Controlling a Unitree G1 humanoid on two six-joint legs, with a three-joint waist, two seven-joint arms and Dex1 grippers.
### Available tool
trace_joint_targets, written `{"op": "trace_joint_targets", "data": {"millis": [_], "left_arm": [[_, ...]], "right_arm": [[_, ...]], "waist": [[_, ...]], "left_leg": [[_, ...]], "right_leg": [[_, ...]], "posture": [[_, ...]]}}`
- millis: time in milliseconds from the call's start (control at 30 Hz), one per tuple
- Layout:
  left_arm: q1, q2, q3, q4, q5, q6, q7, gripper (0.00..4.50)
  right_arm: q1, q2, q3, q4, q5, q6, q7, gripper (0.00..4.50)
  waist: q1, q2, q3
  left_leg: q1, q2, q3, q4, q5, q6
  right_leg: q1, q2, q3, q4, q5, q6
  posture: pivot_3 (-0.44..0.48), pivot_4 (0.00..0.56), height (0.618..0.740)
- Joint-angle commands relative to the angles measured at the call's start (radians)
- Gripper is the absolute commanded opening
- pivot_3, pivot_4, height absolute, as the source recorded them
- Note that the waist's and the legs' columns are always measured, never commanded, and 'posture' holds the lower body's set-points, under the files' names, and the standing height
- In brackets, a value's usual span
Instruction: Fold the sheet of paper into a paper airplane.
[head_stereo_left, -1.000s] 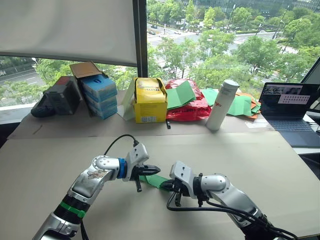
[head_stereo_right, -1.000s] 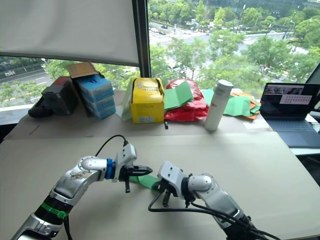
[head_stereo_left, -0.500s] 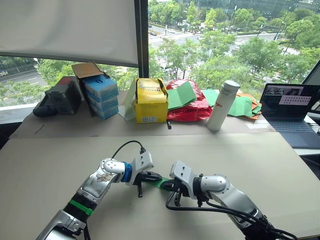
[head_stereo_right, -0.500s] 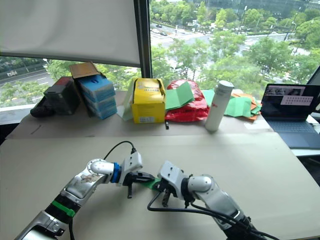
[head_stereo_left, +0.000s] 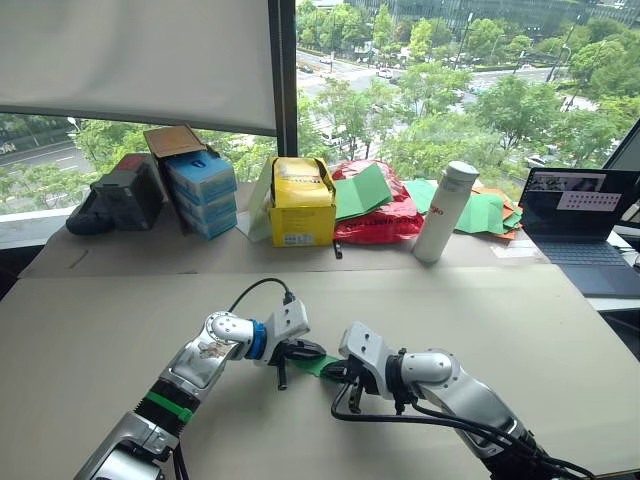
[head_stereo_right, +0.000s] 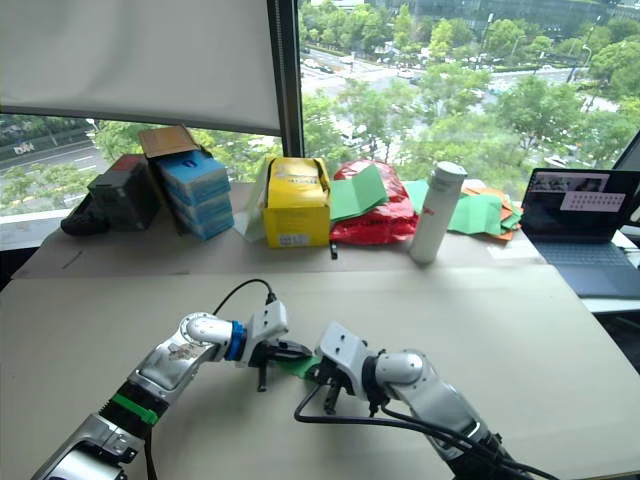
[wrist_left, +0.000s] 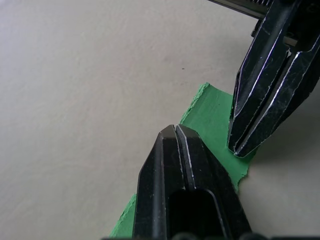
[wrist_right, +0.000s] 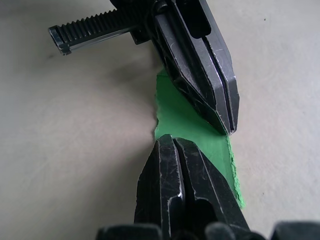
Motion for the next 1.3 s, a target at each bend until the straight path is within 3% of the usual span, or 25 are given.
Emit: {"op": "trace_joint_targets", "data": {"millis": [33,600,900,1300], "left_arm": [[0.043,0.055,-0.018,0.036,0.057,0.007,-0.014,0.0],[0.149,0.183,0.088,0.023,0.046,-0.004,-0.014,0.0],[0.164,0.174,0.128,0.001,0.036,-0.002,0.004,0.0],[0.272,0.136,0.444,-0.316,-0.292,0.202,0.073,0.0]], "right_arm": [[0.022,-0.02,0.025,0.043,-0.021,0.058,-0.007,0.04],[0.014,-0.029,0.027,0.05,-0.018,0.067,-0.008,0.04],[0.011,-0.035,0.027,0.047,-0.017,0.061,-0.003,0.04],[0.006,-0.031,-0.104,-0.132,0.074,0.016,-0.008,0.04]], "waist": [[-0.001,0.0,-0.001],[-0.011,0.003,-0.015],[-0.01,0.005,-0.018],[-0.009,0.004,-0.013]], "left_leg": [[0.0,0.0,0.0,0.0,0.0,0.0],[0.005,0.001,0.0,-0.004,0.0,0.0],[0.006,0.001,0.0,-0.004,0.0,0.0],[-0.005,0.001,0.0,-0.003,0.0,0.0]], "right_leg": [[0.0,0.0,0.0,0.0,0.0,0.0],[0.0,0.0,0.006,0.0,-0.001,-0.001],[0.002,-0.003,0.007,0.0,-0.001,-0.001],[-0.007,-0.009,0.005,0.0,-0.001,-0.001]], "posture": [[0.0,0.15,0.74],[0.0,0.15,0.74],[0.0,0.15,0.74],[0.0,0.15,0.74]]}}
